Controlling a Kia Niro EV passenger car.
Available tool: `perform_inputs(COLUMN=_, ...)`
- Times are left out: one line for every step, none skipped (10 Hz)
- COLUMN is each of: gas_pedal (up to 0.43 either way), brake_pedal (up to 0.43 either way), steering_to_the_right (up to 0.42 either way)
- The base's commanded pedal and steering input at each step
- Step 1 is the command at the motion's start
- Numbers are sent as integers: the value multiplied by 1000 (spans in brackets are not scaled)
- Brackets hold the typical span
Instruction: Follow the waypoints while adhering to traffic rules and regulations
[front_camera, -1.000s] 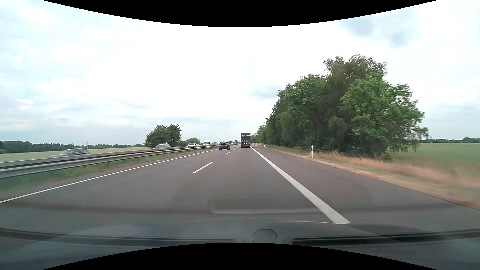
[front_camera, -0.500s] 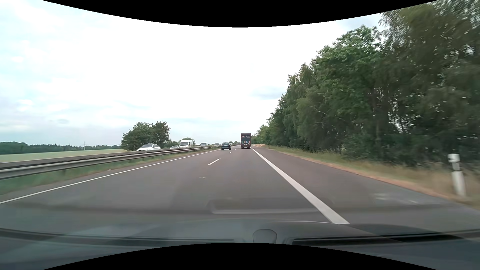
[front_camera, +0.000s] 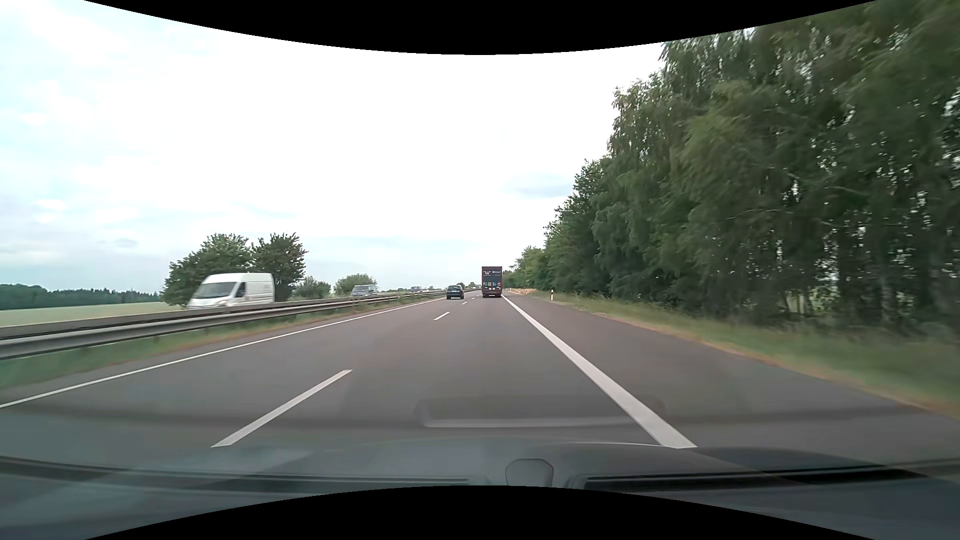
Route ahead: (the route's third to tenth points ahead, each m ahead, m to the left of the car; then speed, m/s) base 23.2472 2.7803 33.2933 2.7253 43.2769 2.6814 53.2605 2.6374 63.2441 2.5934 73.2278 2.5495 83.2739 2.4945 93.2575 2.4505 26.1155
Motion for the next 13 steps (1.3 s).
perform_inputs(gas_pedal=87, brake_pedal=0, steering_to_the_right=-3)
perform_inputs(gas_pedal=98, brake_pedal=0, steering_to_the_right=-3)
perform_inputs(gas_pedal=98, brake_pedal=0, steering_to_the_right=-3)
perform_inputs(gas_pedal=110, brake_pedal=0, steering_to_the_right=-3)
perform_inputs(gas_pedal=118, brake_pedal=0, steering_to_the_right=-3)
perform_inputs(gas_pedal=118, brake_pedal=0, steering_to_the_right=-3)
perform_inputs(gas_pedal=118, brake_pedal=0, steering_to_the_right=-3)
perform_inputs(gas_pedal=118, brake_pedal=0, steering_to_the_right=-3)
perform_inputs(gas_pedal=118, brake_pedal=0, steering_to_the_right=-3)
perform_inputs(gas_pedal=118, brake_pedal=0, steering_to_the_right=-3)
perform_inputs(gas_pedal=118, brake_pedal=0, steering_to_the_right=-3)
perform_inputs(gas_pedal=118, brake_pedal=0, steering_to_the_right=-3)
perform_inputs(gas_pedal=118, brake_pedal=0, steering_to_the_right=-3)
